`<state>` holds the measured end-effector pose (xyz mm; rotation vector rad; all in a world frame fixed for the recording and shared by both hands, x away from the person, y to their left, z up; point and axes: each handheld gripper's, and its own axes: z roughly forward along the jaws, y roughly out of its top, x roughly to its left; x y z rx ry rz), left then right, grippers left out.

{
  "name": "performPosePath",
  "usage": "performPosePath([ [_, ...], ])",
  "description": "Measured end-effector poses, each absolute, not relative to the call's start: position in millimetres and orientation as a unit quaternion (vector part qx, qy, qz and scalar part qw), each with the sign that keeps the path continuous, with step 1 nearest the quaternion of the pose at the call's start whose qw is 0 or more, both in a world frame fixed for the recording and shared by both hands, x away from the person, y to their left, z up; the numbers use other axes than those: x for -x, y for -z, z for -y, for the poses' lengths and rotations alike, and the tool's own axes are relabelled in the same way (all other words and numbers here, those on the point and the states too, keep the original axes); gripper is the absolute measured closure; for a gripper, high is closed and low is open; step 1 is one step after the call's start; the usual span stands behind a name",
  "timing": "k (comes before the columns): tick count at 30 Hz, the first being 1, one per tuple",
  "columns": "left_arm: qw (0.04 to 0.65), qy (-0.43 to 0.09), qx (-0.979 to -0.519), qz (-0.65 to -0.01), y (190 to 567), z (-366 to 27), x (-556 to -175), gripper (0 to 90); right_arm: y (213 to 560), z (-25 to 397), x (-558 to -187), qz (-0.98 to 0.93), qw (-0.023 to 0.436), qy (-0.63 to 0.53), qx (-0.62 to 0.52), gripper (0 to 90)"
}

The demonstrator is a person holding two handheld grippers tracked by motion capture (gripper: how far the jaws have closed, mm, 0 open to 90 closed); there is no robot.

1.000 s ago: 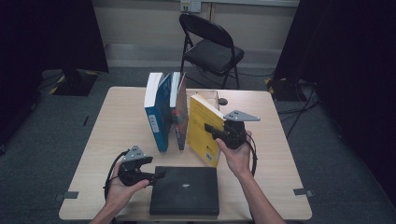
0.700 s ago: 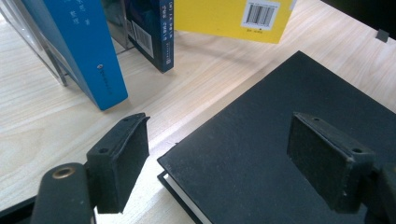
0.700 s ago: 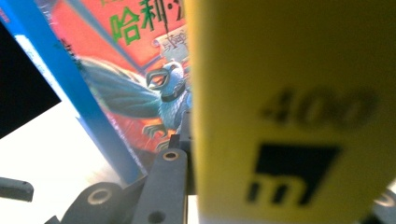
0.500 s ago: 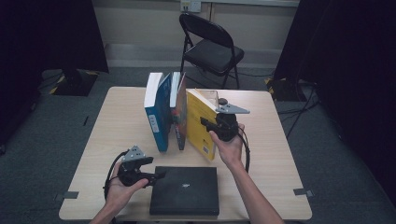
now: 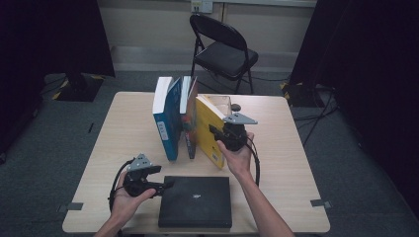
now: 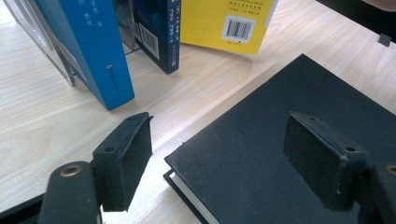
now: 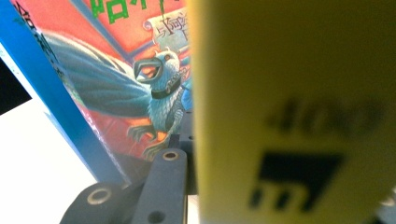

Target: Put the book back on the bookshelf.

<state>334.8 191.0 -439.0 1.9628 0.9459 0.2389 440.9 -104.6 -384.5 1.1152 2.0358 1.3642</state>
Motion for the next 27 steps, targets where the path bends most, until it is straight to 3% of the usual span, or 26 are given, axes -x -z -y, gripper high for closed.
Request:
performPosePath([
  [15, 0.455, -0.091, -0.801, -0.378, 439, -189, -333, 24.2, 380, 115, -429, -0.754, 0.194, -0.488, -0.395, 70.9],
  [27, 0.453, -0.089, -0.805, -0.373, 440, -188, -334, 24.2, 352, 122, -427, -0.770, 0.171, -0.480, -0.384, 67.6],
])
